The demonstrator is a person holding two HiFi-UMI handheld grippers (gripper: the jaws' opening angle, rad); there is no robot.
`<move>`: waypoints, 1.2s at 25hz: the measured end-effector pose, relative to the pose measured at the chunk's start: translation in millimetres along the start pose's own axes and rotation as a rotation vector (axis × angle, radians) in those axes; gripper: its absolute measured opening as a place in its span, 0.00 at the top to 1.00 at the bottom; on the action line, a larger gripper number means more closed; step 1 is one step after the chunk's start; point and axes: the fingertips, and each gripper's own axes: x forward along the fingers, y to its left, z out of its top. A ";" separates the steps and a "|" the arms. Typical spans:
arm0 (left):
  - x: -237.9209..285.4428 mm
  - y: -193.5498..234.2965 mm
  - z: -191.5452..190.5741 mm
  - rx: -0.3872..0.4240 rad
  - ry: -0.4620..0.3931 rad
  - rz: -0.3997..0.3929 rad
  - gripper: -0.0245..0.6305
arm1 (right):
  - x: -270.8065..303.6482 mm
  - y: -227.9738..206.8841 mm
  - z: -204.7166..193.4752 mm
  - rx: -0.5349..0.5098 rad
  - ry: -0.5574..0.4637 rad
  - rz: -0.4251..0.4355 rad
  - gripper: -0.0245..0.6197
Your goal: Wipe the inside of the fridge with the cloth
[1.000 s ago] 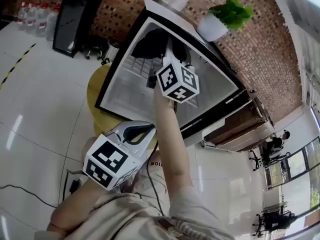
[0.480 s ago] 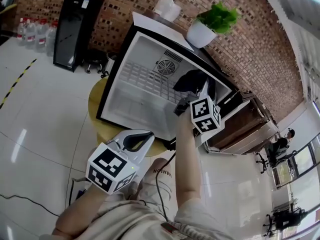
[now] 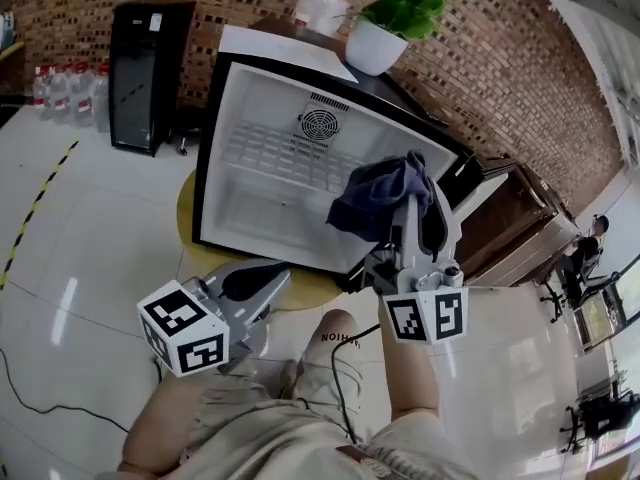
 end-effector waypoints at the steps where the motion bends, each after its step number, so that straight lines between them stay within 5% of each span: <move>1: 1.3 -2.9 0.2 -0.059 -0.010 -0.041 0.96 | -7.5 11.1 4.0 -0.019 0.014 0.072 0.85; 3: 5.9 -11.9 -1.7 -0.142 -0.012 -0.114 0.94 | -25.1 29.8 5.8 -0.043 0.044 0.192 0.85; 5: 14.7 -26.1 -6.1 -0.177 -0.005 -0.190 0.68 | -43.6 44.9 3.3 -0.051 0.073 0.294 0.85; 8: 28.7 -39.8 -17.2 -0.285 -0.007 -0.290 0.51 | -73.0 70.1 -3.3 -0.027 0.092 0.468 0.85; 13: 33.5 -47.6 -46.0 -0.580 0.019 -0.467 0.40 | -130.9 109.4 -44.4 -0.081 0.178 0.720 0.84; 17: 44.7 -64.6 -70.1 -0.632 0.090 -0.543 0.39 | -160.0 115.6 -91.1 -0.237 0.323 0.806 0.83; 20: 57.9 -61.8 -89.7 -0.664 0.128 -0.486 0.42 | -178.0 122.9 -103.6 -0.241 0.351 0.883 0.83; 23: 62.9 -44.0 -106.0 -0.780 0.117 -0.442 0.54 | -187.6 125.9 -119.9 -0.245 0.419 0.898 0.81; 30: 61.0 -31.3 -103.1 -0.843 0.051 -0.421 0.69 | -204.2 112.2 -119.2 -0.199 0.391 0.903 0.48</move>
